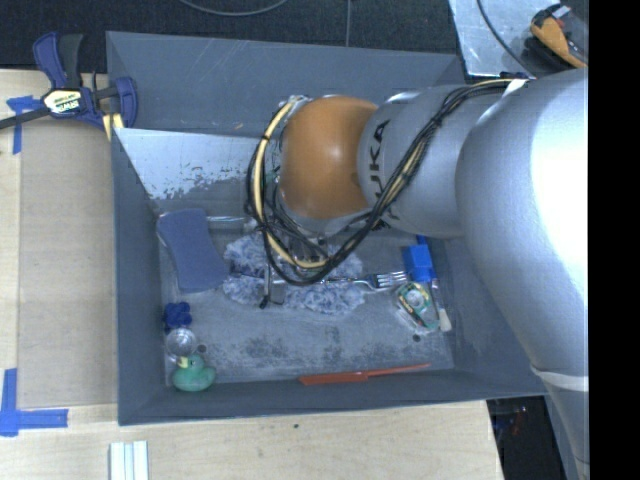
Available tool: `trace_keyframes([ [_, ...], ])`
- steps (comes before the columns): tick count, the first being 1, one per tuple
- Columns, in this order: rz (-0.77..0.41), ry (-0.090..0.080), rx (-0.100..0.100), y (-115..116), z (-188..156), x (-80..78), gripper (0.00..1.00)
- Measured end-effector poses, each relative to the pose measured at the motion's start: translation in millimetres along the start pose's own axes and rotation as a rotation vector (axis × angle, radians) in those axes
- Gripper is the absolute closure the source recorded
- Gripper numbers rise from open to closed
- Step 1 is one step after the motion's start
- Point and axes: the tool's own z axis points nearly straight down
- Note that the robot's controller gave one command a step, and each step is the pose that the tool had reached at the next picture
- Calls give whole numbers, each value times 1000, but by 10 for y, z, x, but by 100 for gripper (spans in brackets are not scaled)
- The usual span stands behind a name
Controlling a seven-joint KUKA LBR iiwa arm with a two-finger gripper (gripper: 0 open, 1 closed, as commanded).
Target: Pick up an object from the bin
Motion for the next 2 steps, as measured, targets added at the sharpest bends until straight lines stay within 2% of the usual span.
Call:
trace_keyframes([
  [1,-67,-11,-2,-13,-6,-162,0],
  [2,-29,-8,-2,-4,-19,-77,100],
])
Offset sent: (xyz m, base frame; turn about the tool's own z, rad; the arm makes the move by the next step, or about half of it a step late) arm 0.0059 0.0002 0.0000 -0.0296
